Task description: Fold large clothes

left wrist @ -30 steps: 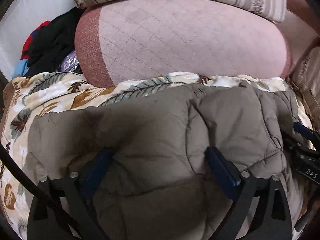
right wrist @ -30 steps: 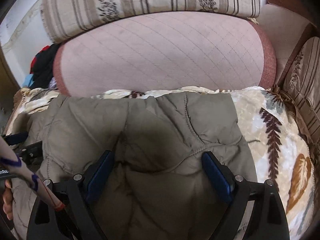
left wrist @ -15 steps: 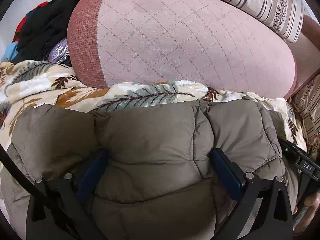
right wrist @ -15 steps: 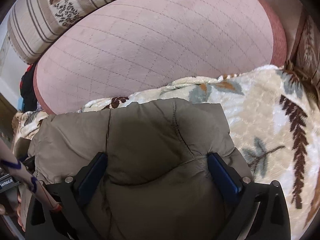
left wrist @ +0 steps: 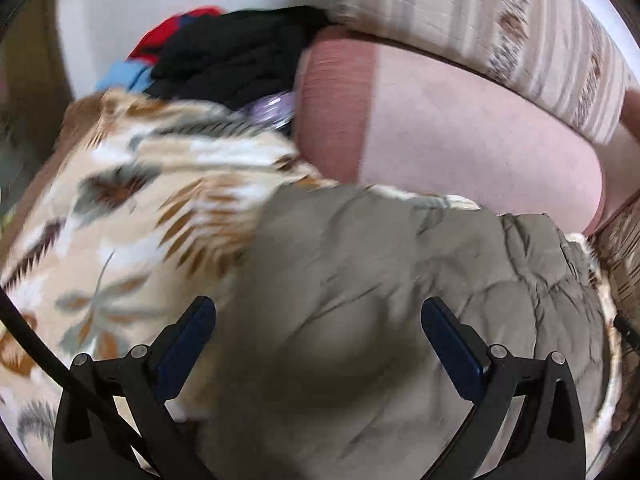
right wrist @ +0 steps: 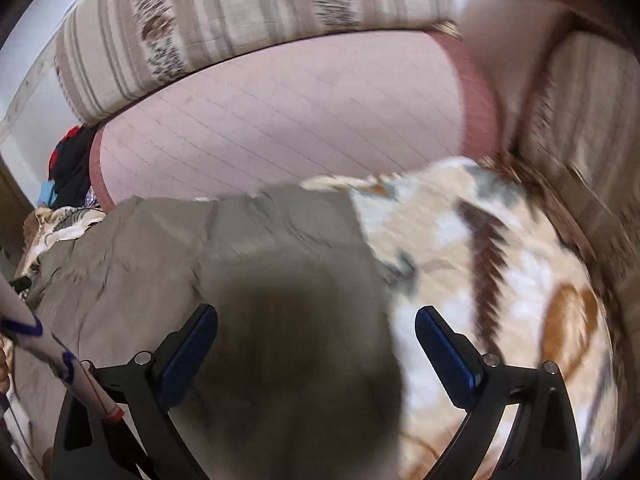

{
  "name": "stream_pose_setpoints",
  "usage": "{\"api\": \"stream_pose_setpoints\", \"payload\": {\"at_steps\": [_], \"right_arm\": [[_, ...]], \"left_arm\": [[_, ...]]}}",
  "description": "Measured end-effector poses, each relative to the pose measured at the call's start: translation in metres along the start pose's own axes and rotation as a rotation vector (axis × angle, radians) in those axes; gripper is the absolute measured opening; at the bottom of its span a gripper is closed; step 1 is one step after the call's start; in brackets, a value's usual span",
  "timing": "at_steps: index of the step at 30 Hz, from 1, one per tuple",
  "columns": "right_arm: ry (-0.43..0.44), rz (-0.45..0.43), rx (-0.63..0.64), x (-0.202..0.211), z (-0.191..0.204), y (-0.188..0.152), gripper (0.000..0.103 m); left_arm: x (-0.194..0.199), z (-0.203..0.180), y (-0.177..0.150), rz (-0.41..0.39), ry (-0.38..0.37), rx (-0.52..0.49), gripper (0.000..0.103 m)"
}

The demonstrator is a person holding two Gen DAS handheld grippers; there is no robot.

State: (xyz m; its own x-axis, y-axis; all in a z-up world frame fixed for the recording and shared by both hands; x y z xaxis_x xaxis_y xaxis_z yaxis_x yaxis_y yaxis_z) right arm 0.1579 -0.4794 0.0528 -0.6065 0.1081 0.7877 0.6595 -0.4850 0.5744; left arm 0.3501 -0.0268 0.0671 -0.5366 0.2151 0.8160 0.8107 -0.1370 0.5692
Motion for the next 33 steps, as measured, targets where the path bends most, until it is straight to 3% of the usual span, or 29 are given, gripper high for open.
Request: {"api": "stream_pose_setpoints", "payload": {"at_steps": [2, 6, 12, 17, 21, 24, 28, 31, 33], "right_arm": [[0.023, 0.043, -0.071, 0.008, -0.029, -0.012, 0.101], [0.121, 0.099, -0.245, 0.026, -0.079, -0.042, 0.101], [0.273, 0.136, -0.418, 0.047, -0.110, -0.102, 0.101], [0.291, 0.167, -0.441, 0.040, -0.108, -0.124, 0.102], [0.288, 0.177, -0.388, 0.018, -0.094, -0.106, 0.102], [0.312, 0.226, -0.358, -0.010, -0.084, -0.091, 0.102], [0.421, 0.291, -0.327, -0.046, -0.066, -0.076, 0.102], [0.521, 0.341, -0.266, -0.071, -0.045, -0.070, 0.103], [0.542, 0.337, -0.237, -0.079, -0.034, -0.067, 0.103]], "left_arm": [[0.010, 0.025, -0.013, 0.015, -0.056, 0.070, 0.103], [0.017, 0.068, -0.048, 0.081, -0.237, 0.233, 0.103], [0.040, 0.099, -0.111, 0.074, -0.417, 0.388, 0.103], [0.032, 0.088, -0.124, 0.105, -0.436, 0.341, 0.103], [0.014, 0.080, -0.103, 0.097, -0.487, 0.315, 0.103], [-0.014, 0.069, -0.088, 0.142, -0.526, 0.274, 0.103], [-0.054, 0.054, -0.080, 0.224, -0.596, 0.216, 0.103], [-0.073, 0.053, -0.078, 0.255, -0.673, 0.228, 0.103], [-0.080, 0.055, -0.079, 0.265, -0.711, 0.256, 0.103]]}}
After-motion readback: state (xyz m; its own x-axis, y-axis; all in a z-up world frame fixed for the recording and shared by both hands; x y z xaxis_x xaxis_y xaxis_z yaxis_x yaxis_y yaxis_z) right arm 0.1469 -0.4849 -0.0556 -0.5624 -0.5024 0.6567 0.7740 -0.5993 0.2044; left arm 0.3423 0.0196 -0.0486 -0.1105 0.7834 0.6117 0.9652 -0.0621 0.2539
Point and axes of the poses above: each gripper's, at about its wrist camera, not at the fingertips, and x roughly against the way its jaws point, z to its left, y to its top, the point moved 2 cm from there along -x, roughly the way its jaws point, and after that the axes turned 3 degrees about -x, right-handed, at the moved point
